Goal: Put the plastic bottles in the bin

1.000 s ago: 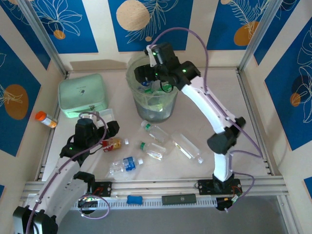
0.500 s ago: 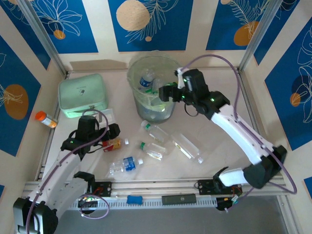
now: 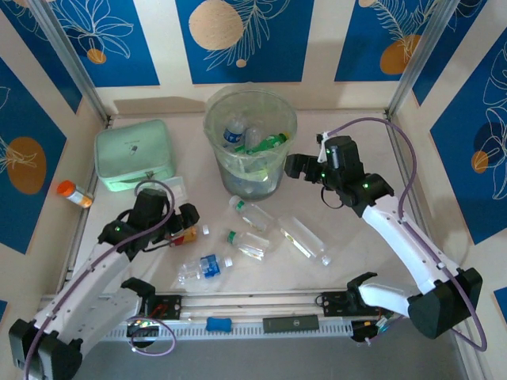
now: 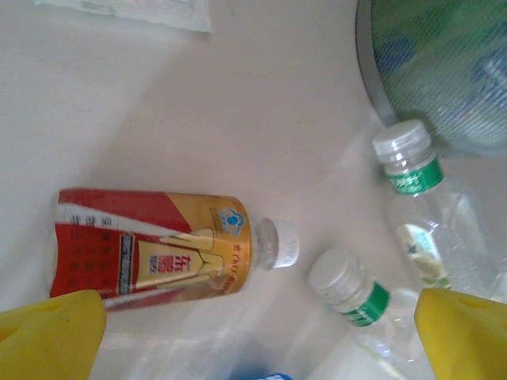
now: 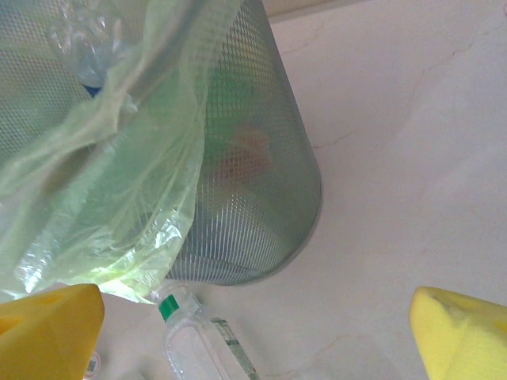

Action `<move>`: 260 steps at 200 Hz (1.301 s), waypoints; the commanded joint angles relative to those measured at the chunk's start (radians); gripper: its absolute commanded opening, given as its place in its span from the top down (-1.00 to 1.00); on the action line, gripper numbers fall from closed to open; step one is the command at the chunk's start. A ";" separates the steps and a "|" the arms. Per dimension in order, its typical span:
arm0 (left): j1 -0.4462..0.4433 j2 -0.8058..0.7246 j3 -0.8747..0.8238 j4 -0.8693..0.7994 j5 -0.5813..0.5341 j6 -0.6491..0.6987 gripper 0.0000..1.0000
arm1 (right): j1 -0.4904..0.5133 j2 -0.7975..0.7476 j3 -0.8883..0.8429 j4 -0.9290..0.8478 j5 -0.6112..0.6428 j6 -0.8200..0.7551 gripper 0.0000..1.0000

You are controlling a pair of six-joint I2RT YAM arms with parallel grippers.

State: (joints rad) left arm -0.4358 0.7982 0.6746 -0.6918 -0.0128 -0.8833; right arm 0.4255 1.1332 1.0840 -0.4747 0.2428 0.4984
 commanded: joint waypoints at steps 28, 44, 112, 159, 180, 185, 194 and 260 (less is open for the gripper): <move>-0.137 -0.043 -0.063 -0.057 -0.213 -0.455 -0.99 | -0.029 -0.029 -0.058 0.051 -0.023 0.017 -0.98; -0.162 -0.034 -0.081 -0.033 -0.247 -0.535 -0.99 | -0.042 -0.042 -0.086 0.060 -0.025 0.025 -0.98; -0.191 0.102 -0.103 0.057 -0.326 -0.762 -0.99 | -0.104 -0.087 -0.160 0.072 -0.057 0.030 -0.98; -0.191 0.202 -0.109 0.116 -0.379 -0.829 -1.00 | -0.142 -0.132 -0.203 0.065 -0.063 0.014 -0.98; -0.192 0.259 -0.109 0.146 -0.374 -0.850 -0.99 | -0.165 -0.154 -0.224 0.065 -0.076 0.014 -0.98; -0.192 0.273 -0.109 0.153 -0.369 -0.855 -0.99 | -0.171 -0.158 -0.228 0.066 -0.079 0.015 -0.98; -0.191 0.297 -0.109 0.167 -0.368 -0.863 -0.98 | -0.179 -0.167 -0.235 0.066 -0.086 0.017 -0.98; -0.192 0.434 -0.113 0.262 -0.372 -0.913 -0.91 | -0.226 -0.221 -0.261 0.049 -0.109 0.014 -0.98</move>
State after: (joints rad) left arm -0.6186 1.2011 0.5739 -0.4656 -0.3679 -1.7290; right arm 0.2123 0.9424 0.8368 -0.4160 0.1627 0.5240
